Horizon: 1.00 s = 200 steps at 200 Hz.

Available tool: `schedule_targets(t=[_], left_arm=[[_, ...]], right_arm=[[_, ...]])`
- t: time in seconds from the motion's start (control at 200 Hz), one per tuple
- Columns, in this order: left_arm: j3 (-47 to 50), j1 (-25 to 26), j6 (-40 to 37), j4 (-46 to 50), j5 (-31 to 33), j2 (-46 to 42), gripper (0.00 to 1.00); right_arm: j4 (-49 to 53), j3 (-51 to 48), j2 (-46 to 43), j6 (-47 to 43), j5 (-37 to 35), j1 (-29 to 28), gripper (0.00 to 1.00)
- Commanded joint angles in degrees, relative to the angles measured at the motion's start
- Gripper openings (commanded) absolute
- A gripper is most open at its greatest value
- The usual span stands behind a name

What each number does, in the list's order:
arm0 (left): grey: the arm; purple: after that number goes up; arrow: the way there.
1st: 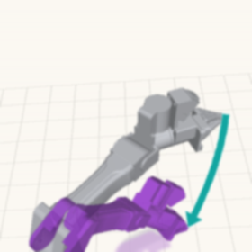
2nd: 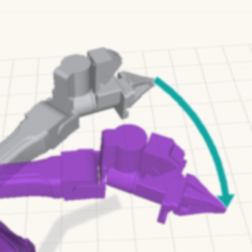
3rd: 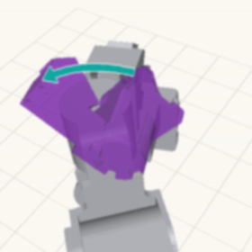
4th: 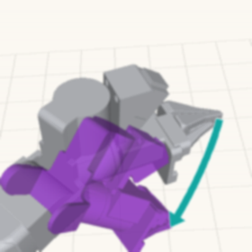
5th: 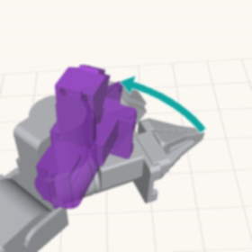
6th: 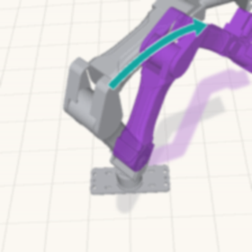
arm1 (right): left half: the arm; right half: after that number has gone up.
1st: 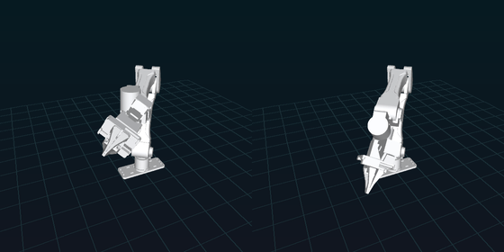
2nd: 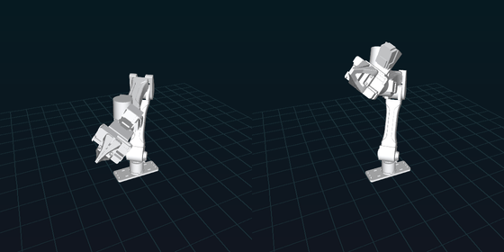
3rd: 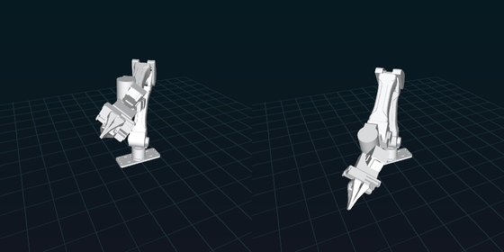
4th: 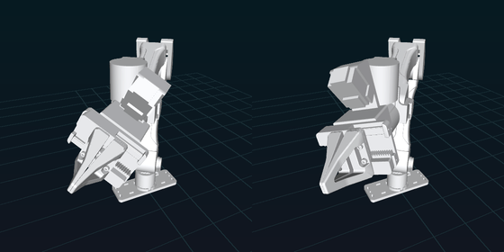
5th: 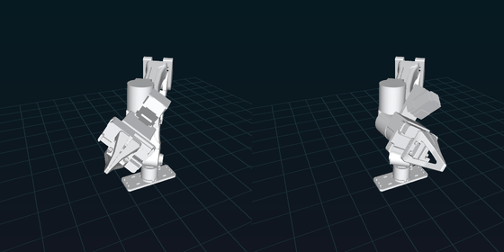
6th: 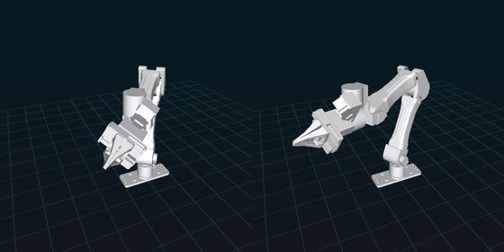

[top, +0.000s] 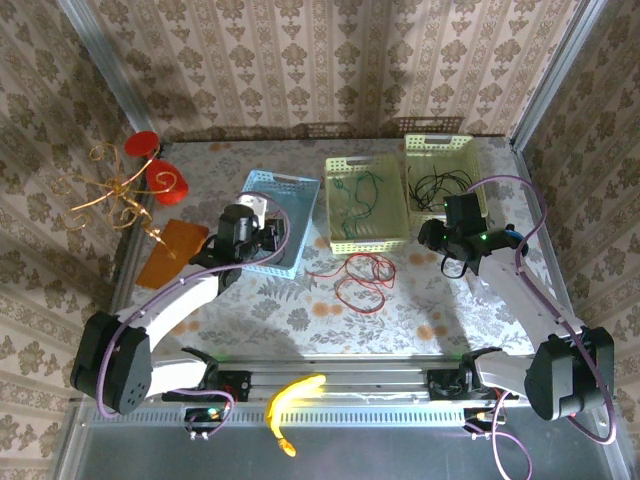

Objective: Untangle the cables

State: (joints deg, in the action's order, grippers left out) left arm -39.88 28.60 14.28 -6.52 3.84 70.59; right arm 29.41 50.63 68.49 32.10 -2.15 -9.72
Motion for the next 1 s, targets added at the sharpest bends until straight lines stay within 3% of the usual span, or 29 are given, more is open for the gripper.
schedule_targets(t=[0.0, 0.02, 0.135, 0.225, 0.4, 0.54, 0.645, 0.995], left_arm=[[-3.1, 1.4, -5.8, 2.0, 7.3, -2.1, 0.94], [-3.6, 2.0, -7.5, 2.0, 7.6, -2.4, 1.0], [-7.0, 5.3, -14.7, 4.6, 5.9, -3.4, 1.0], [-9.3, 8.8, -17.8, 7.8, -1.8, -2.5, 1.0], [-11.7, 21.3, -18.9, 10.8, -10.7, 5.8, 0.97], [-13.8, 30.0, -18.8, 8.3, -5.8, 15.9, 0.95], [-14.3, 33.7, -19.9, 3.1, -2.7, 21.4, 0.94], [-17.6, 36.9, -35.3, 0.1, 10.2, 31.9, 0.93]], right_arm=[[0.2, 1.9, 0.2, -0.3, 0.7, 0.2, 0.46], [0.1, 1.9, 0.1, -0.3, 0.7, 0.2, 0.46], [0.1, 1.5, -0.4, -0.2, 0.5, 0.2, 0.46], [0.2, 1.2, -0.4, -0.1, 0.3, 0.2, 0.46], [0.1, 0.8, -0.4, 0.4, 0.3, 0.2, 0.46], [0.4, 0.7, -0.8, 0.7, -0.1, 0.1, 0.46], [0.7, 0.7, -1.0, 0.5, -0.4, 0.1, 0.46], [1.0, 0.6, -1.3, -0.3, -0.7, 0.3, 0.46]])
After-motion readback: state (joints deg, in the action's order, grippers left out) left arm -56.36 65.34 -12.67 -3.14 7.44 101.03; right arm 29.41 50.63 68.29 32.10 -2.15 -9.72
